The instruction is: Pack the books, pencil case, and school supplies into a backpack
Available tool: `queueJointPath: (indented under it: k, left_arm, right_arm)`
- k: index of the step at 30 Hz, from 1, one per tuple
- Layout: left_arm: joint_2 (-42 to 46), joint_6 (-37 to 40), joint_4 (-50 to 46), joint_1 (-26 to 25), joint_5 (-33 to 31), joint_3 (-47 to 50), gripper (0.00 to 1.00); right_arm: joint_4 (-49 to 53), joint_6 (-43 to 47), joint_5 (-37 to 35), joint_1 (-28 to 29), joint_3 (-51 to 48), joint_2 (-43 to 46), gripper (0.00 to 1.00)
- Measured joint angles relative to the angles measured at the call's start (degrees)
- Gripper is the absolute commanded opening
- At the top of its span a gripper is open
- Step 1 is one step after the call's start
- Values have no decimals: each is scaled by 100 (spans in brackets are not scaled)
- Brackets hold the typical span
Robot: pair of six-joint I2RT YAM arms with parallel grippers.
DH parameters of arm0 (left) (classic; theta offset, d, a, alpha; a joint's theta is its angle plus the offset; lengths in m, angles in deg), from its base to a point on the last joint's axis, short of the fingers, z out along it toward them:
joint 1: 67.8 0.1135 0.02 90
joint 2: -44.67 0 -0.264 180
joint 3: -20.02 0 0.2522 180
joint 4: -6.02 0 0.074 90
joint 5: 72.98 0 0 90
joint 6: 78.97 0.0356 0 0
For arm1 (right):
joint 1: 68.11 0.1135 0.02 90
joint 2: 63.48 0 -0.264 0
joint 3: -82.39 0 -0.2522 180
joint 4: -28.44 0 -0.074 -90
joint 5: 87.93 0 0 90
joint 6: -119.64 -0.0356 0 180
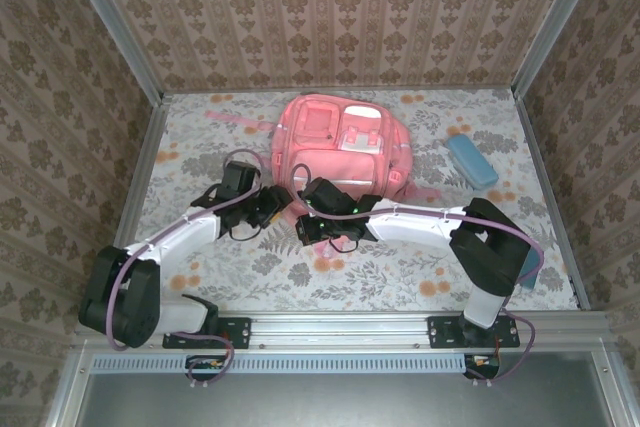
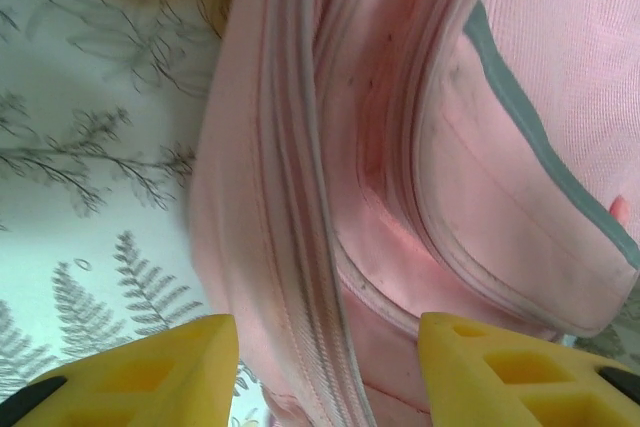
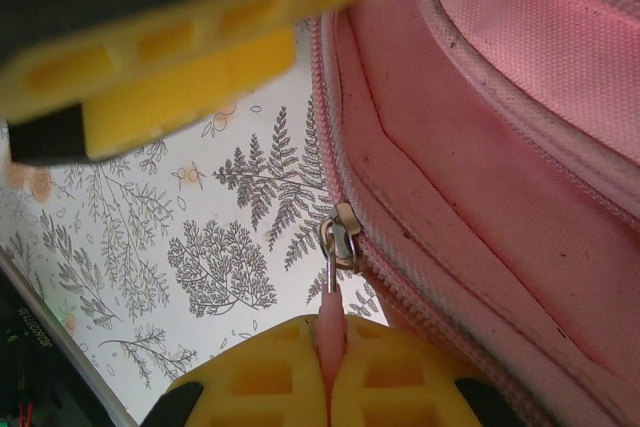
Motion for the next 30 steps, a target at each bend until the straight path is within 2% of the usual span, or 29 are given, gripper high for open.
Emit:
queueJointPath:
  k: [3, 11, 19, 23, 30]
  left_arm:
    - [-55, -212, 212, -52, 42, 37, 49]
    - [-398, -544, 507, -229, -79, 59, 24]
    - [-404, -654, 542, -238, -286, 205, 5]
    - [-372, -643, 546, -221, -343, 251, 0]
    - [-142, -568, 466, 59, -328, 337, 0]
  right_arm:
    - [7, 2, 0, 2, 0, -9, 0]
    - [144, 17, -72, 2, 0, -9, 0]
    - [608, 26, -662, 35, -31, 162, 0]
    - [1012, 28, -1113, 42, -249, 549, 0]
    - [1556, 136, -1836, -219, -798, 1375, 0]
